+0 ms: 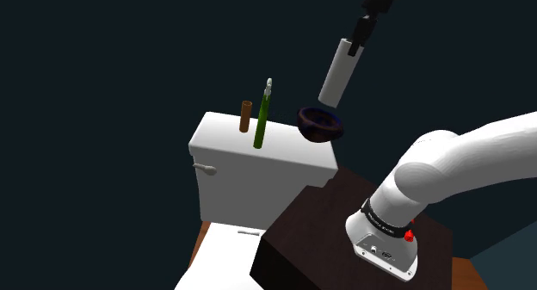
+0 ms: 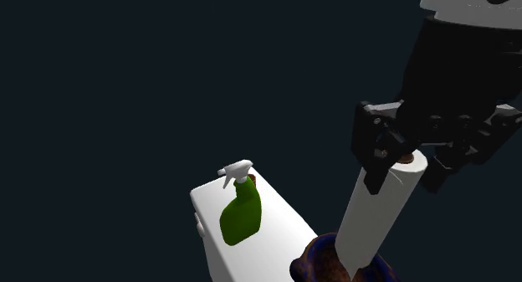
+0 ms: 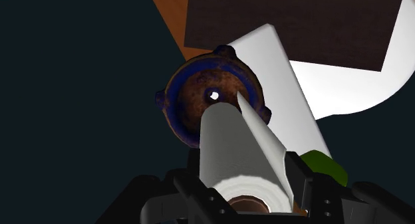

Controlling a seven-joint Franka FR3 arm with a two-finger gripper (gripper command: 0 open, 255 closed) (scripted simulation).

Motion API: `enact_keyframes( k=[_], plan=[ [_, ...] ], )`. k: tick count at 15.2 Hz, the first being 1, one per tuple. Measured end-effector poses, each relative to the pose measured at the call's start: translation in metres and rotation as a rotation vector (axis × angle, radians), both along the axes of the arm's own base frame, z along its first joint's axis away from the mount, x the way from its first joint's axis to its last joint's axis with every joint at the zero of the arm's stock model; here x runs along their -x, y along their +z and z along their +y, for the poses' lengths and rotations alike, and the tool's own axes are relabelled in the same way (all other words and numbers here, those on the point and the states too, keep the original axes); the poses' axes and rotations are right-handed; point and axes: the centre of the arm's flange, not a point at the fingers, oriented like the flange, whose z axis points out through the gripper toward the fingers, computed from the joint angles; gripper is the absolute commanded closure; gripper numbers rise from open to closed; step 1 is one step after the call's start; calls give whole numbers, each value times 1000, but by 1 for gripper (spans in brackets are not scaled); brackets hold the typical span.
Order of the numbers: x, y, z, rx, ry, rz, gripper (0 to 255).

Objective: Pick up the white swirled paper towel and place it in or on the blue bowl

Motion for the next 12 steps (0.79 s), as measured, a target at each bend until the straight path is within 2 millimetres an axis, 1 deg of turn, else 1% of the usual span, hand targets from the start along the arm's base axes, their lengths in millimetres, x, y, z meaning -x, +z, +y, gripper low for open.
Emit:
enact_keyframes(
  k=[11, 12],
  plan=[
    [-1, -57, 0, 0, 0, 0, 255],
    [-1, -60, 1, 0, 0, 0, 255]
  ],
)
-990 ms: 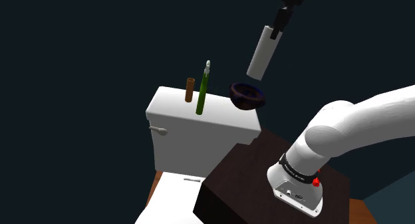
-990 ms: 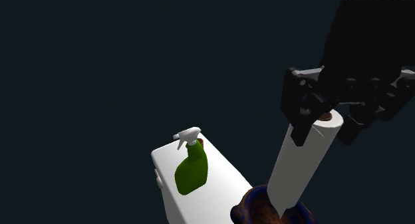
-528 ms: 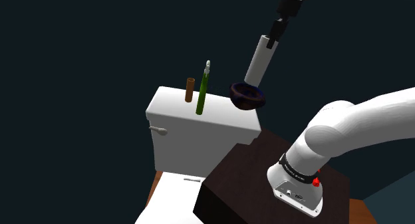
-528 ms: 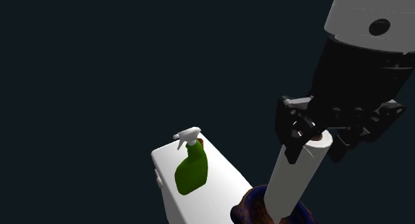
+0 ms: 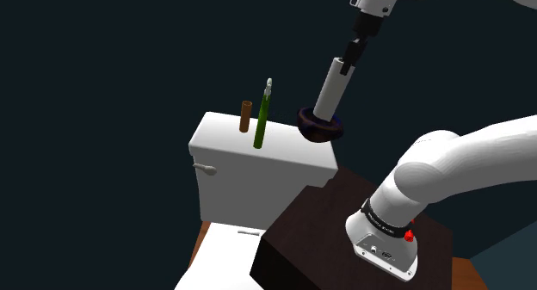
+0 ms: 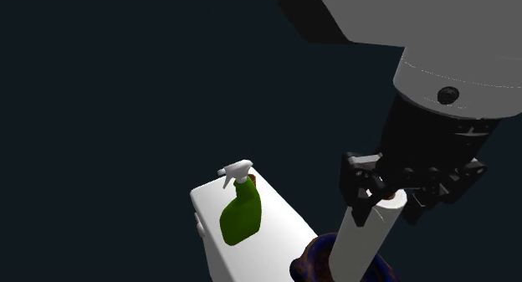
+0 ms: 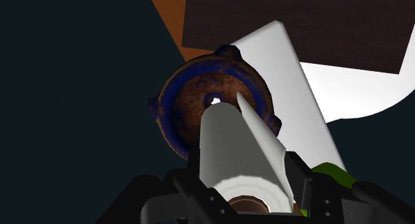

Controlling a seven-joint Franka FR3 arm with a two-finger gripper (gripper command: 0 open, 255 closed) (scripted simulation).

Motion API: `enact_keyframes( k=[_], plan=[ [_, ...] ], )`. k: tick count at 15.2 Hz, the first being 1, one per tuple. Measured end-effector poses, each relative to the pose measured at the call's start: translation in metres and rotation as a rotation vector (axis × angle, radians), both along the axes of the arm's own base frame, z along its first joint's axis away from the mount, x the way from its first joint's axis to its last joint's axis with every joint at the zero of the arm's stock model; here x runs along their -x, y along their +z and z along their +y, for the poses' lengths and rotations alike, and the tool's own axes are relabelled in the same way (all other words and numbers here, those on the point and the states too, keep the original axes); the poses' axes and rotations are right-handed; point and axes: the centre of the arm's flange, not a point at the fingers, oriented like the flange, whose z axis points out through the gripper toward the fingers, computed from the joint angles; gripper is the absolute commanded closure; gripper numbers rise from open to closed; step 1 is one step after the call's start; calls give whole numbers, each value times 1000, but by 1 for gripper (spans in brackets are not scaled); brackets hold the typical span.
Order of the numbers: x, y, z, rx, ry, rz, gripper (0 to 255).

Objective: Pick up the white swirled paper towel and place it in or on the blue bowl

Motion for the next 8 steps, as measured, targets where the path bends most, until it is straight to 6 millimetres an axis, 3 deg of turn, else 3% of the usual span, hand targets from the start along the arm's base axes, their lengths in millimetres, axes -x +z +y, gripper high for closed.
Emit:
enact_keyframes(
  k=[5, 6, 8],
  plan=[
    [0, -3, 1, 0, 0, 0, 255],
    [0, -3, 1, 0, 0, 0, 0],
    [0, -3, 1, 0, 0, 0, 0]
  ],
)
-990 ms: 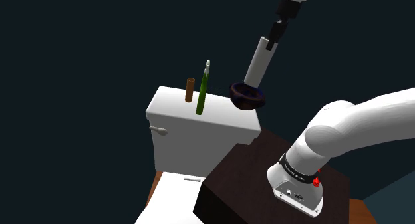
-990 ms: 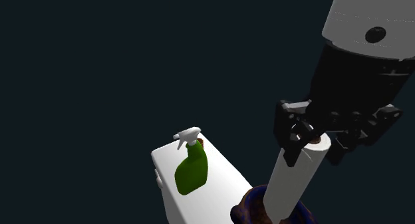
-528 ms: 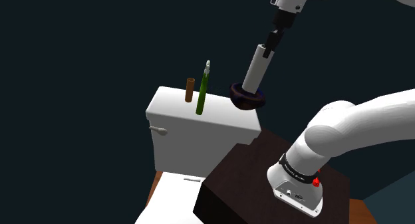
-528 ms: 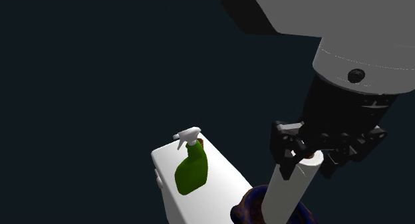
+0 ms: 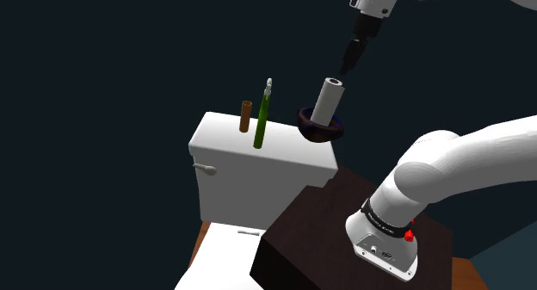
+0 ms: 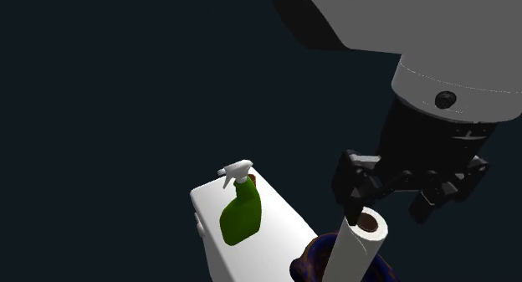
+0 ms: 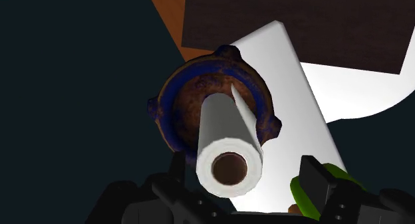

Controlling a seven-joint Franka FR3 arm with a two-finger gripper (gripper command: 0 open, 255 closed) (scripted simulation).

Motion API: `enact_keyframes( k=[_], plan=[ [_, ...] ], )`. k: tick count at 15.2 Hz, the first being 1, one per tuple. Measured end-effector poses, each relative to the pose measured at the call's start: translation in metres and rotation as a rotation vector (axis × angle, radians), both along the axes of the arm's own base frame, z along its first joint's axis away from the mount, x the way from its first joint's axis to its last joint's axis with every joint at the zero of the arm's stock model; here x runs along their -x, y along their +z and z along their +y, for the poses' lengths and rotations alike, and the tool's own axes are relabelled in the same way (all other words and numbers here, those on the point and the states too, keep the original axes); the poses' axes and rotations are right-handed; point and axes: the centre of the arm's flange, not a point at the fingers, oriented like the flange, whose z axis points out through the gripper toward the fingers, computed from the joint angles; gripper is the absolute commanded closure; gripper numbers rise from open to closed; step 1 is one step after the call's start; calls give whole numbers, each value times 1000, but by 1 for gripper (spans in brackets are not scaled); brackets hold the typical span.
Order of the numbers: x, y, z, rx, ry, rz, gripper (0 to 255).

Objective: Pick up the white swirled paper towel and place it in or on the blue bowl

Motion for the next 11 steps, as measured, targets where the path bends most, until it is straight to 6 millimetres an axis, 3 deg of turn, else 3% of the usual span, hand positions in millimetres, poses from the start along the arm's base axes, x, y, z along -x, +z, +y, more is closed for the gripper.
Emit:
enact_keyframes(
  k=[4, 8, 11],
  plan=[
    [0, 0, 0, 0, 0, 0, 0],
    [1, 38, 1, 0, 0, -1, 0],
    [2, 49, 0, 0, 0, 0, 0]
  ],
)
